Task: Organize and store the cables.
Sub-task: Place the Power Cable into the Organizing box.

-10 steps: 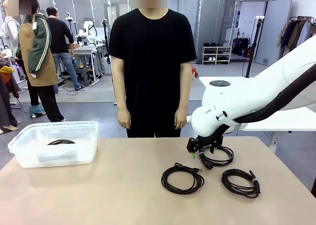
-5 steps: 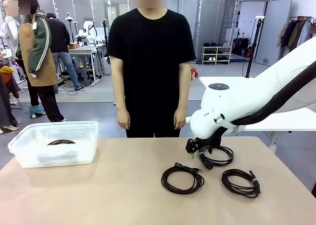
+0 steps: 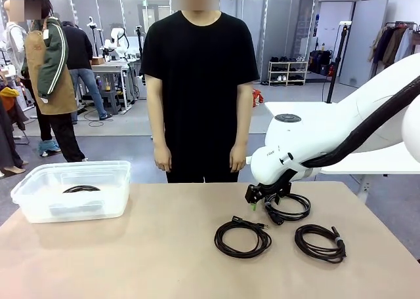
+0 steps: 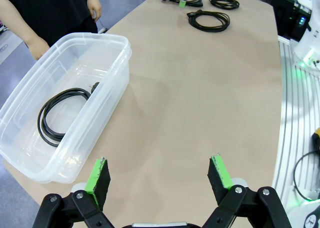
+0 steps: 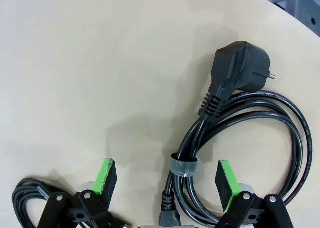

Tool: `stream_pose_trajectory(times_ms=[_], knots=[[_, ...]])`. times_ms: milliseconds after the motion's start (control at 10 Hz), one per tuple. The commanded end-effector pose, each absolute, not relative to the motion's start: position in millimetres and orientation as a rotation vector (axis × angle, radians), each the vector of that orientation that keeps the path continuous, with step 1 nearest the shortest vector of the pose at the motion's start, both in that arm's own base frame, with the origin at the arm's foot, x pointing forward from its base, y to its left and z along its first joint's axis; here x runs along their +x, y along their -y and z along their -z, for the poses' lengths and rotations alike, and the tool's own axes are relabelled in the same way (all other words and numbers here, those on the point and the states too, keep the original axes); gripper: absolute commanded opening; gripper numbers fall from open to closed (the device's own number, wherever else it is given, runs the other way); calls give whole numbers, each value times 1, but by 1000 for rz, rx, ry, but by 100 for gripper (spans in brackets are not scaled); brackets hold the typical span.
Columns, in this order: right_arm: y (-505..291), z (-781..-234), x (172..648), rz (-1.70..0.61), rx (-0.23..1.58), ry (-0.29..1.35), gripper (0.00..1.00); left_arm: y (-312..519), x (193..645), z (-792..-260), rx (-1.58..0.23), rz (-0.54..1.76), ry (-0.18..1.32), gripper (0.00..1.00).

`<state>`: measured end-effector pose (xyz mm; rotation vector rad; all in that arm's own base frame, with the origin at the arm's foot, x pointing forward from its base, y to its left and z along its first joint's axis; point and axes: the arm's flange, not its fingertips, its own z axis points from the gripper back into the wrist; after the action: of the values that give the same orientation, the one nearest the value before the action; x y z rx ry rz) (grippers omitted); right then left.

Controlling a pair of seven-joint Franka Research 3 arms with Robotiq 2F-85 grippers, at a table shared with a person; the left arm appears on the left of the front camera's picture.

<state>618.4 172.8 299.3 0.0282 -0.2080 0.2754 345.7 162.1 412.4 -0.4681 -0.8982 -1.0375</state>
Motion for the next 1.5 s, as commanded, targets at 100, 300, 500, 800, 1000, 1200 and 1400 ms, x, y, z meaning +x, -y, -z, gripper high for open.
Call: stream_pose_trajectory(times_ms=[100, 300, 500, 800, 1000, 1200, 1400], knots=[[-173, -299, 629, -248, 51, 187, 100, -163, 346, -412, -476, 1034, 919, 100], [-173, -302, 630, -238, 38, 192, 48, -163, 346, -412, -476, 1034, 919, 100], [-172, -301, 630, -220, 39, 183, 0, -163, 346, -412, -476, 1034, 919, 100], [-169, -303, 630, -201, 41, 187, 0, -163, 346, -412, -476, 1034, 919, 100], [-170, -306, 630, -190, 34, 184, 0, -163, 346, -412, -476, 1034, 919, 100], [-172, -309, 631, -183, 26, 173, 0, -163, 346, -412, -476, 1034, 919, 100], [-173, -321, 631, -178, 25, 163, 0, -163, 346, -412, -476, 1034, 919, 100]])
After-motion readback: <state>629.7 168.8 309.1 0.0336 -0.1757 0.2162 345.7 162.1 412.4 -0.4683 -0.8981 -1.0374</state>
